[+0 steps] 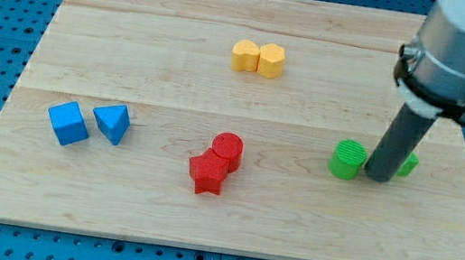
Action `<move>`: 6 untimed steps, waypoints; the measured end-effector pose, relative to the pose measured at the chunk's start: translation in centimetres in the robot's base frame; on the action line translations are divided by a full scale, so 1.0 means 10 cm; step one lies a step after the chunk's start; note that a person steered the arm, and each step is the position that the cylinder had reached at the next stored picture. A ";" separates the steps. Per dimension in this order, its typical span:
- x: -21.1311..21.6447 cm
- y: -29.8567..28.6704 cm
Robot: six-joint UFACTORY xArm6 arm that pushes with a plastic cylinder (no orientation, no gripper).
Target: Separate the group of red blocks and group of blue blocks
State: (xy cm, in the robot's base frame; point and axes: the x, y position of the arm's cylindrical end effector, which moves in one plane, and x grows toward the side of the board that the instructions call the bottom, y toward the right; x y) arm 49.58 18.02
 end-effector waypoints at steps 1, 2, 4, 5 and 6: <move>0.26 -0.52; 0.39 -0.96; 0.10 -1.15; 0.11 -1.74; 0.04 -1.91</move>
State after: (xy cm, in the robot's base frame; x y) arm 49.94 -1.11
